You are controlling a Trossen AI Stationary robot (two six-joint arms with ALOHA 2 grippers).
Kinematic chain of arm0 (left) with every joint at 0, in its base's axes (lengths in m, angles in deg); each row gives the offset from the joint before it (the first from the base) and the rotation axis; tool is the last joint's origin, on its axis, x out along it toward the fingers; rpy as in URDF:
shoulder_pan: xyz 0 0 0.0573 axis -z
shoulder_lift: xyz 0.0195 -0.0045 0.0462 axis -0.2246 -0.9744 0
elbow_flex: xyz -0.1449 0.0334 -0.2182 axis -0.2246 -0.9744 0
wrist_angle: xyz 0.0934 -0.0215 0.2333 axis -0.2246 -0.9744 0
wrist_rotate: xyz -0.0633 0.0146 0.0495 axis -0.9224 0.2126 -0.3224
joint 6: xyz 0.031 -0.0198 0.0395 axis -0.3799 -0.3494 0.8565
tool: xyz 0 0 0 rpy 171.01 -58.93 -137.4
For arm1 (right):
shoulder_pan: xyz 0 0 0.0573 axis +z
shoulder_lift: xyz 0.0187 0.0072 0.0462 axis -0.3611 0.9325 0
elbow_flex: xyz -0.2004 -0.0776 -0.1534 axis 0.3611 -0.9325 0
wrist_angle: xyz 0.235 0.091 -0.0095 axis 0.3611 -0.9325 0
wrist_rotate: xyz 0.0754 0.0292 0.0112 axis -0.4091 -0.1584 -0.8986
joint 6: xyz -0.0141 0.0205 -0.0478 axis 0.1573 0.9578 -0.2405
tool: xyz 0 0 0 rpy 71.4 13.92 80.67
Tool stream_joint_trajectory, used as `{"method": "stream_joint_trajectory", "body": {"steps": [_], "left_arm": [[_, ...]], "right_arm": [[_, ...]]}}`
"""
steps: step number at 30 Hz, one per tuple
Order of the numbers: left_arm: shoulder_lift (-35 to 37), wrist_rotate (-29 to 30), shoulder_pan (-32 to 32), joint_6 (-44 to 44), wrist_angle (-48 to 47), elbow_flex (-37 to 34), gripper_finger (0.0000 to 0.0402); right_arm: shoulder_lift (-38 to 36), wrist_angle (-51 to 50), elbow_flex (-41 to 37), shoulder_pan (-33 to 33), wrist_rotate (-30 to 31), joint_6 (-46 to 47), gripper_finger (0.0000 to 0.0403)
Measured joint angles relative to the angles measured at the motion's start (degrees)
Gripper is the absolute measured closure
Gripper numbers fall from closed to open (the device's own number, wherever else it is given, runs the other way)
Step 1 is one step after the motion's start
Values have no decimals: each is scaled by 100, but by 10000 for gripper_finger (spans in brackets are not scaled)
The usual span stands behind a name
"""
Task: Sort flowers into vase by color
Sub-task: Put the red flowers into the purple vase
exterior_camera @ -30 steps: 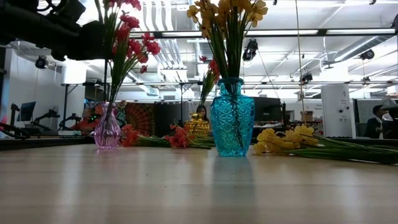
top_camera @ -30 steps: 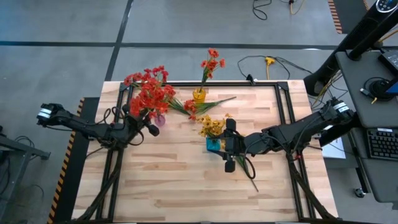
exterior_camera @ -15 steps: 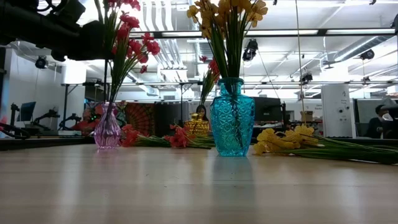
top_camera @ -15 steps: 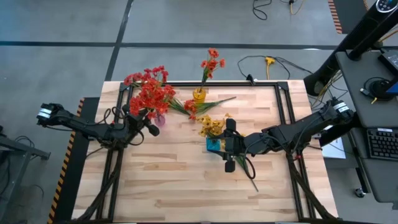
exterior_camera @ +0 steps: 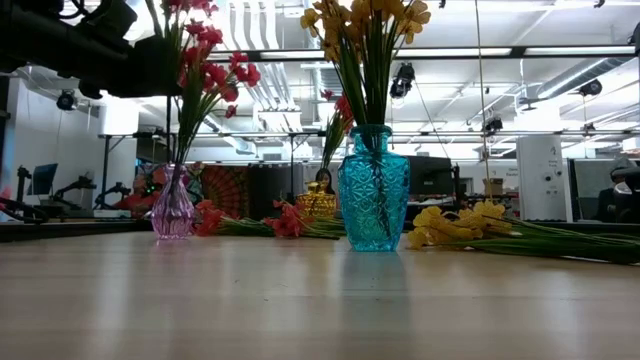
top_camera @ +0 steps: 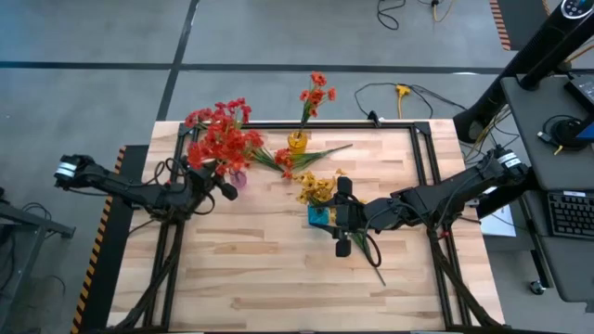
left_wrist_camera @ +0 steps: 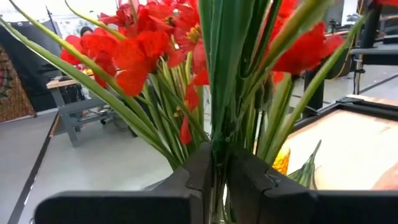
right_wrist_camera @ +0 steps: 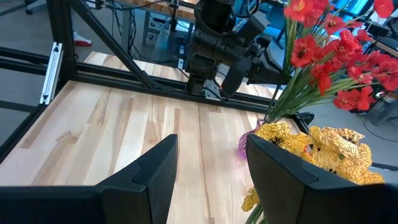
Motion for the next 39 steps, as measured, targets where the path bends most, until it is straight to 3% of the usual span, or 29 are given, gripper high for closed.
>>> {"method": "stream_joint_trajectory", "body": {"steps": [22,39], "left_arm": [[-23,-70,-96,-367,140,4,370],[-69,-72,53,-403,68,4,234]], "right_arm": [[2,0,0,4,-6,42,220],[0,-7,0,4,-17,41,220]]}}
